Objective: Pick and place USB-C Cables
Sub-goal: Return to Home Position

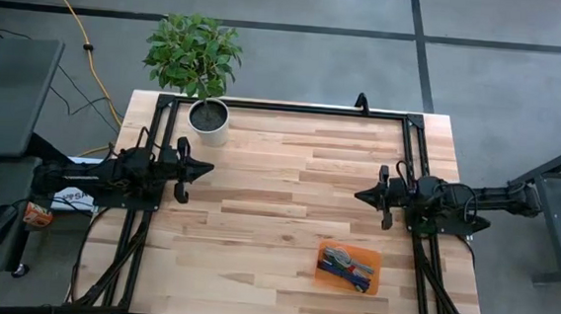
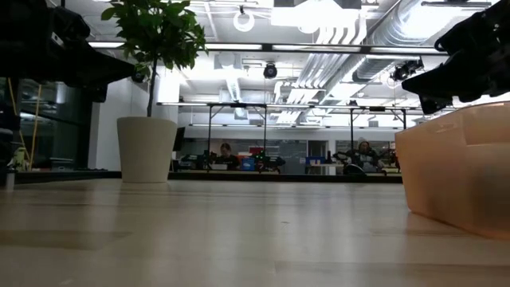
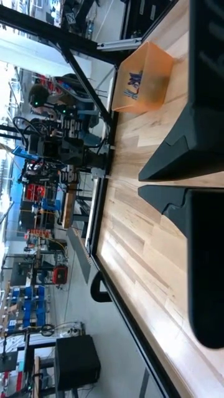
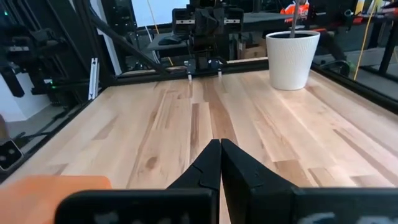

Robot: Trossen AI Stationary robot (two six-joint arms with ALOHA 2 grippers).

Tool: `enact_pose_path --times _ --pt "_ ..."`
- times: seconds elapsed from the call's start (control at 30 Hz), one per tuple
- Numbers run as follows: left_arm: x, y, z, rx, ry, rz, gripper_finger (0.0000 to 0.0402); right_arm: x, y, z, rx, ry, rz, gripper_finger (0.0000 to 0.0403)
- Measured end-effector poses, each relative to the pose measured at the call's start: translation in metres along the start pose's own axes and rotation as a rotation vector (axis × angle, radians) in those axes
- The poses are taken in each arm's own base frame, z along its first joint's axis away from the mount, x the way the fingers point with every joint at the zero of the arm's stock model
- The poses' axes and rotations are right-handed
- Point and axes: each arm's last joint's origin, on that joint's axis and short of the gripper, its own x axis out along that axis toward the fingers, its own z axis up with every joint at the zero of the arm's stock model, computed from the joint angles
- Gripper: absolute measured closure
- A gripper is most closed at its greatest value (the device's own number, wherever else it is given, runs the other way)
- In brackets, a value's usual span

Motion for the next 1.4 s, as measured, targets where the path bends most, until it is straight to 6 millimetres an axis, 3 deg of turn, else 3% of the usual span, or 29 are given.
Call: enact_pose_path --times 0.33,0.67,1.4 --pt "0.000 0.000 0.000 0.000 0.000 0.000 0.0398 0.000 0.000 0.000 0.035 -0.002 0.002 0.0403" --pt "0.000 0.000 0.000 0.000 -0.001 0.000 0.0398 -0.010 0.001 0.014 0.046 -0.176 0.017 0.0402" --pt "0.000 0.000 0.000 0.000 -0.001 0.005 0.0398 -0.009 0.000 0.010 0.043 -0.128 0.015 0.0402"
